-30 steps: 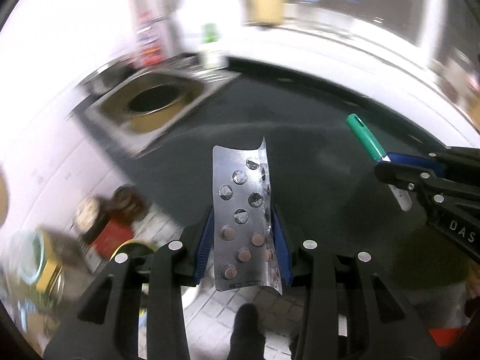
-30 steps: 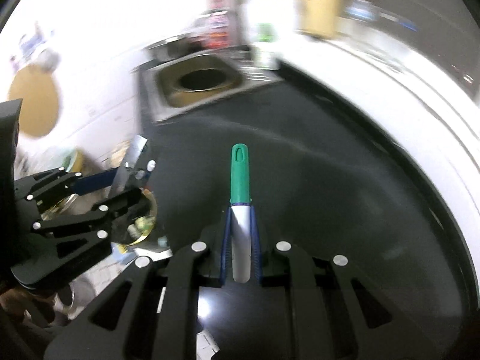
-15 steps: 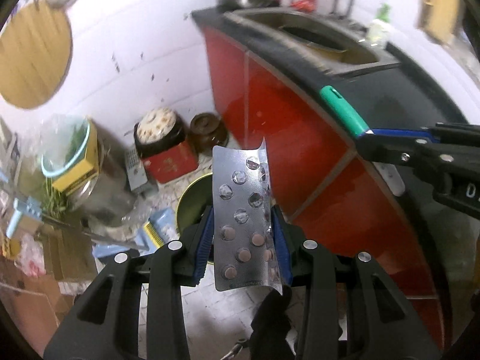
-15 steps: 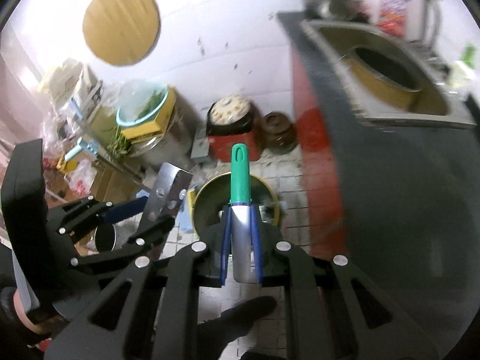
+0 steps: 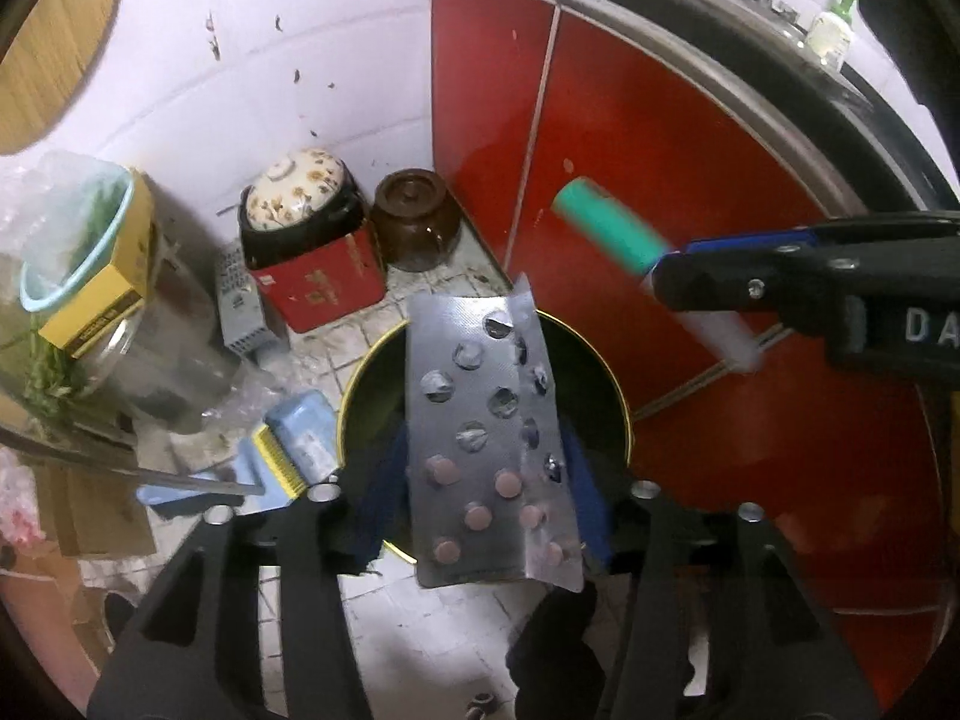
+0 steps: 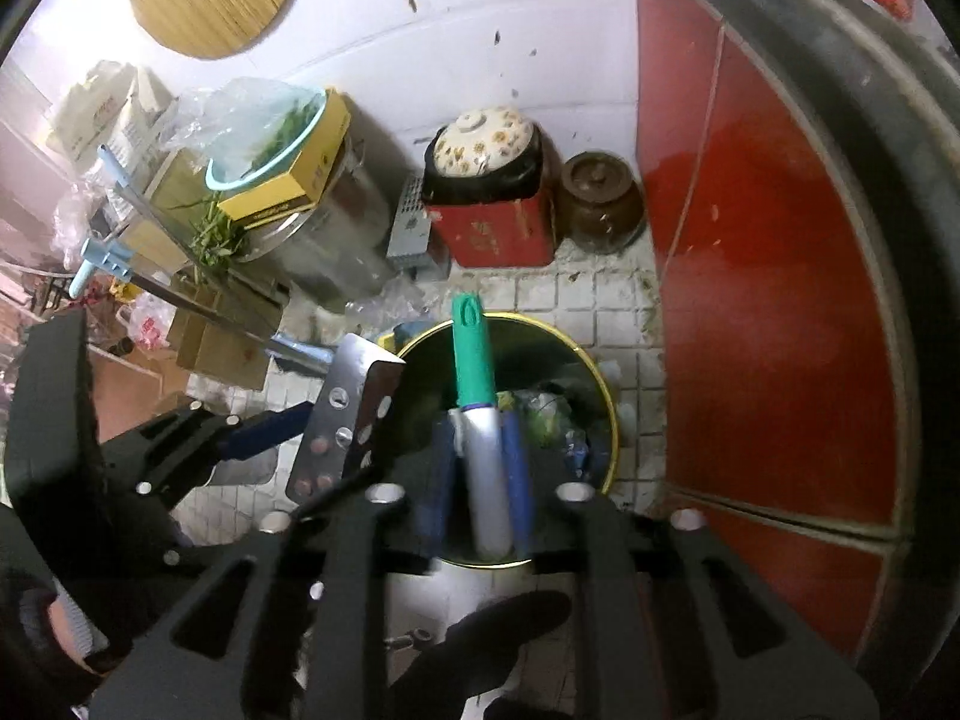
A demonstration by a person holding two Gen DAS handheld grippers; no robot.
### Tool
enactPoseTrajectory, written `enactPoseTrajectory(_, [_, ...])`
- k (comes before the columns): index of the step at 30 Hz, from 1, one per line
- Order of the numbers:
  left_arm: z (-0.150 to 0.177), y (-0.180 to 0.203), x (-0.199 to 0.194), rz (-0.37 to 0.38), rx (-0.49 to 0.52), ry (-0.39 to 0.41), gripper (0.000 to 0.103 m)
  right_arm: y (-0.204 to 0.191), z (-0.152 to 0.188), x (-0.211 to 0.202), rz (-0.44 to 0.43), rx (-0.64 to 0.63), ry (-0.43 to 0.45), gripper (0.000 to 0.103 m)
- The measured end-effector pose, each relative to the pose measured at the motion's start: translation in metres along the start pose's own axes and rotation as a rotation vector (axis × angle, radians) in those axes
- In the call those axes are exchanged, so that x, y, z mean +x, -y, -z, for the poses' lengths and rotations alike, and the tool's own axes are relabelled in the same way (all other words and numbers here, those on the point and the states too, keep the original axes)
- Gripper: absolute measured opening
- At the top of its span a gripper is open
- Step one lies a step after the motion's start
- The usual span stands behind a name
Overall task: Collect trash
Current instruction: 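Open both tools to drop blister pack and marker into the bin, then return both tools to the countertop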
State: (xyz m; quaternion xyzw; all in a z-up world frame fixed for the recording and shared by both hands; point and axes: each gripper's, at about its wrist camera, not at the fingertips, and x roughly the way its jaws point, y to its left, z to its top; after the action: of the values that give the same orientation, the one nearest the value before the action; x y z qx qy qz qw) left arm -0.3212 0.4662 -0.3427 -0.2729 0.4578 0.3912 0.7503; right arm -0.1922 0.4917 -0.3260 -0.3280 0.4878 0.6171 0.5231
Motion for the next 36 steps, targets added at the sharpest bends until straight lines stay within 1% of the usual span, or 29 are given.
enactPoseTrajectory(1, [-0.001, -0.002, 0.003, -0.002, 0.000, -0.004, 0.070, 0.002, -0.002, 0.002, -0.001, 0.009, 0.006, 0.071])
enactPoseTrajectory(2, [-0.001, -0.004, 0.005, -0.004, 0.002, -0.008, 0.083, 0.005, -0.002, -0.001, 0.000, 0.013, 0.024, 0.076])
enactPoseTrajectory(5, [-0.002, -0.008, 0.007, -0.004, -0.009, -0.010, 0.084, 0.006, 0.000, -0.006, 0.008, -0.001, 0.024, 0.076])
enactPoseTrajectory(6, [-0.002, -0.007, 0.006, -0.002, -0.007, -0.012, 0.088, 0.007, 0.001, -0.010, 0.012, -0.002, 0.031, 0.076])
enactPoseTrajectory(8, [-0.003, -0.004, 0.006, 0.003, 0.022, -0.007, 0.090, 0.007, 0.004, -0.020, 0.022, 0.003, 0.031, 0.076])
enactPoseTrajectory(9, [-0.003, -0.001, 0.006, -0.012, 0.043, -0.011, 0.090, 0.008, 0.006, -0.025, 0.024, 0.008, 0.033, 0.076])
enactPoseTrajectory(10, [-0.003, 0.002, 0.004, -0.026, 0.057, -0.023, 0.090, 0.008, 0.008, -0.037, 0.026, 0.015, 0.046, 0.077])
enactPoseTrajectory(11, [-0.003, 0.004, 0.002, -0.024, 0.058, -0.022, 0.090, 0.010, 0.011, -0.047, 0.030, 0.020, 0.055, 0.079])
enactPoseTrajectory(12, [-0.004, 0.006, -0.003, -0.024, 0.056, -0.018, 0.090, 0.011, 0.014, -0.058, 0.036, 0.029, 0.064, 0.084])
enactPoseTrajectory(14, [-0.006, 0.012, -0.017, -0.024, 0.061, -0.022, 0.090, 0.014, 0.022, -0.083, 0.028, 0.054, 0.077, 0.085])
enactPoseTrajectory(15, [-0.007, 0.015, -0.024, -0.025, 0.066, -0.020, 0.091, 0.016, 0.027, -0.097, 0.036, 0.065, 0.085, 0.087])
enactPoseTrajectory(16, [-0.010, 0.021, -0.036, -0.034, 0.076, -0.018, 0.091, 0.019, 0.033, -0.115, 0.043, 0.077, 0.094, 0.091])
enactPoseTrajectory(17, [-0.014, 0.027, -0.047, -0.036, 0.089, -0.013, 0.092, 0.022, 0.040, -0.128, 0.048, 0.084, 0.102, 0.091])
enactPoseTrajectory(20, [-0.027, 0.049, -0.086, -0.040, 0.133, 0.025, 0.096, 0.031, 0.068, -0.186, 0.115, 0.120, 0.144, 0.095])
enactPoseTrajectory(22, [-0.038, 0.076, -0.115, -0.016, 0.177, 0.048, 0.096, 0.041, 0.095, -0.227, 0.157, 0.163, 0.192, 0.096])
enactPoseTrajectory(24, [-0.048, 0.107, -0.138, 0.015, 0.228, 0.067, 0.096, 0.056, 0.128, -0.272, 0.233, 0.220, 0.237, 0.096])
enactPoseTrajectory(25, [-0.054, 0.133, -0.154, 0.048, 0.272, 0.091, 0.096, 0.065, 0.150, -0.298, 0.285, 0.264, 0.265, 0.096])
enactPoseTrajectory(27, [-0.061, 0.169, -0.171, 0.092, 0.325, 0.115, 0.096, 0.081, 0.187, -0.335, 0.350, 0.357, 0.296, 0.096])
enactPoseTrajectory(29, [-0.066, 0.217, -0.191, 0.171, 0.397, 0.142, 0.096, 0.097, 0.228, -0.368, 0.401, 0.464, 0.332, 0.096])
enactPoseTrajectory(30, [-0.066, 0.247, -0.202, 0.214, 0.447, 0.154, 0.096, 0.104, 0.252, -0.386, 0.441, 0.521, 0.354, 0.096])
enactPoseTrajectory(31, [-0.065, 0.267, -0.206, 0.243, 0.483, 0.159, 0.096, 0.109, 0.273, -0.401, 0.483, 0.569, 0.372, 0.096])
enactPoseTrajectory(32, [-0.063, 0.290, -0.214, 0.277, 0.526, 0.162, 0.096, 0.115, 0.296, -0.416, 0.527, 0.624, 0.388, 0.096])
enactPoseTrajectory(33, [-0.059, 0.321, -0.223, 0.319, 0.585, 0.161, 0.096, 0.119, 0.320, -0.431, 0.568, 0.686, 0.404, 0.096])
enactPoseTrajectory(34, [-0.056, 0.341, -0.229, 0.353, 0.624, 0.159, 0.096, 0.123, 0.339, -0.441, 0.600, 0.737, 0.414, 0.096])
enactPoseTrajectory(36, [-0.048, 0.379, -0.244, 0.417, 0.698, 0.157, 0.096, 0.129, 0.388, -0.466, 0.670, 0.871, 0.436, 0.096])
